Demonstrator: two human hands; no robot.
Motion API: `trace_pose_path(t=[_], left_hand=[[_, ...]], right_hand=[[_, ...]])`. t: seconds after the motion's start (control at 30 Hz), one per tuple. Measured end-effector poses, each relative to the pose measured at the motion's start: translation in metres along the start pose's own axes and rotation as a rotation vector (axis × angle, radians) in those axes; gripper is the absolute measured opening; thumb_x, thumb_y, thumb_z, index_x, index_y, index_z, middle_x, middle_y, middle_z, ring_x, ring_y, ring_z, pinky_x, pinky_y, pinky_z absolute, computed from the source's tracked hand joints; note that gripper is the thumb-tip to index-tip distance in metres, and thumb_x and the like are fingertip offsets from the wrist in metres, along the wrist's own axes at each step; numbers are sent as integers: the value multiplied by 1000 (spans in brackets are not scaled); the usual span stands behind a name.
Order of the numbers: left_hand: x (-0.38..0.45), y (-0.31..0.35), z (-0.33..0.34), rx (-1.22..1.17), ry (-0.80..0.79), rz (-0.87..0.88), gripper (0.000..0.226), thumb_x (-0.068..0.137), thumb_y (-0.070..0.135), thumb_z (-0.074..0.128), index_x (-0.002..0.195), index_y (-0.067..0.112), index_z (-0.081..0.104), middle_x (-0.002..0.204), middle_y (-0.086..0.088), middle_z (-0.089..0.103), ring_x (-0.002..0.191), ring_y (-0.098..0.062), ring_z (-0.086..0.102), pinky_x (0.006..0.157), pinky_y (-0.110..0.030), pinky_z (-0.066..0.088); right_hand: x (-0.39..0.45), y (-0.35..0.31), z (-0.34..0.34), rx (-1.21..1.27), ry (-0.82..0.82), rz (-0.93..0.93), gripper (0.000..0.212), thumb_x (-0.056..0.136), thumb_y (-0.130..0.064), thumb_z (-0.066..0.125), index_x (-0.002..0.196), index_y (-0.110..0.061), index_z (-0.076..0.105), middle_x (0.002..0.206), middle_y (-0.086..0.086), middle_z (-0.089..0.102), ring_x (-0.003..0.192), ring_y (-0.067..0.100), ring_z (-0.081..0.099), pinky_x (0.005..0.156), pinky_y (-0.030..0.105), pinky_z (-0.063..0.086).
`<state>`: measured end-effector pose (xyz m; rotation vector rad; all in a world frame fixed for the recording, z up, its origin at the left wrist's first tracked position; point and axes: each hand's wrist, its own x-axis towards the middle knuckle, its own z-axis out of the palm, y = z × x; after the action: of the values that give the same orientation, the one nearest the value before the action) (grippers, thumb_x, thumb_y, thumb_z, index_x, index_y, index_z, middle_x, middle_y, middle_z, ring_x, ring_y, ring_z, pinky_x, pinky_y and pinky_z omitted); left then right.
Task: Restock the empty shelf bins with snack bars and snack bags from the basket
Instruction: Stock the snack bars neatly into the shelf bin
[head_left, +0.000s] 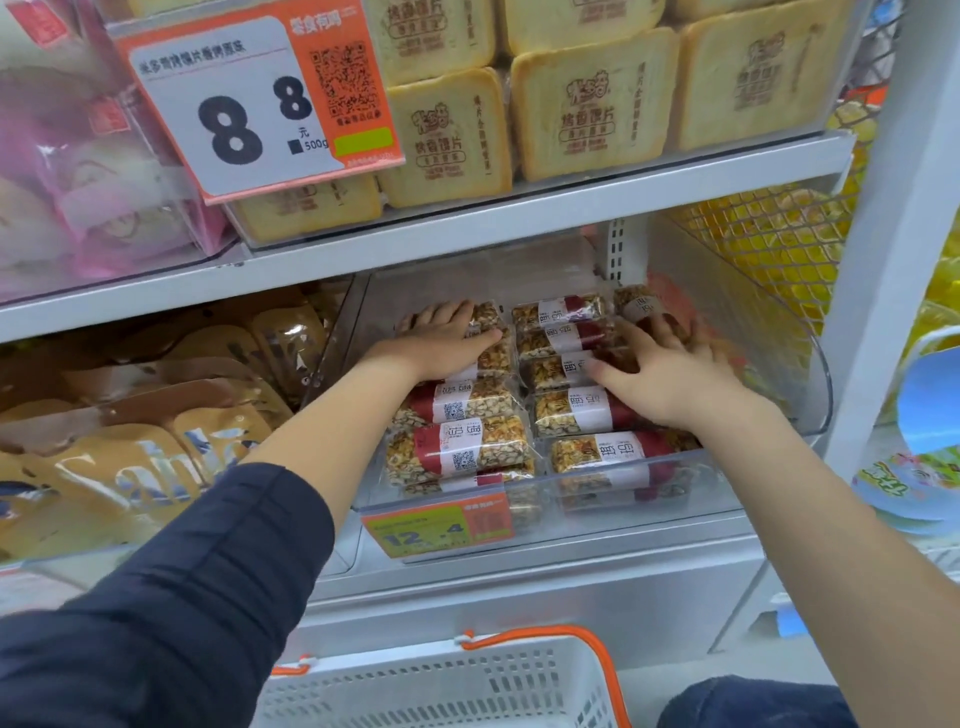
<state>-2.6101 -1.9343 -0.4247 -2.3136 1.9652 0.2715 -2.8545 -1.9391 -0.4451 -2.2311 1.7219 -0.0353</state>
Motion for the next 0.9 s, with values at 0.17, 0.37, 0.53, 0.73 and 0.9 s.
trace_pose_path(t=[0.17,0.37,0.53,0.73,0.9], left_hand=[[-14,11,-8,-51,24,-48,69,95,62,8,152,25,-2,158,0,-17,144,-23,-19,115,-46,-7],[-72,21,21,-95,146,-106,67,96,59,10,151,26,-9,156,0,-23,142,-19,-25,115,-45,-12],[-74,17,36,-132,109,-139,68,94,61,13,152,28,-2,160,-3,-4,147,-19,-8,118,-44,-3],[-79,18,36,-174,131,-128,67,96,59,14,152,26,-2,160,-4,-6,146,-18,-9,117,-43,-2],[-78,18,39,-204,171,-129,67,96,59,15,152,26,1,160,-3,-4,147,-18,-7,117,-43,3]], right_hand=[[8,-1,3,-108,-162,68,89,79,-83,15,150,-35,-8,157,5,-21,145,36,-12,115,49,-1],[1,-9,-2,-114,7,-126,84,78,-84,20,146,-47,-10,156,-6,-24,143,27,-24,110,58,-14],[0,-36,9,-236,-266,-162,85,73,-87,24,142,-54,-15,154,-13,-26,142,30,-25,106,67,-15],[7,-37,6,-101,-176,-166,78,76,-85,18,144,-54,-4,158,-13,-13,144,31,-19,105,70,-11],[54,-54,10,-150,0,-186,59,96,-61,13,149,-43,-2,159,-11,-11,145,18,-17,113,61,-8]])
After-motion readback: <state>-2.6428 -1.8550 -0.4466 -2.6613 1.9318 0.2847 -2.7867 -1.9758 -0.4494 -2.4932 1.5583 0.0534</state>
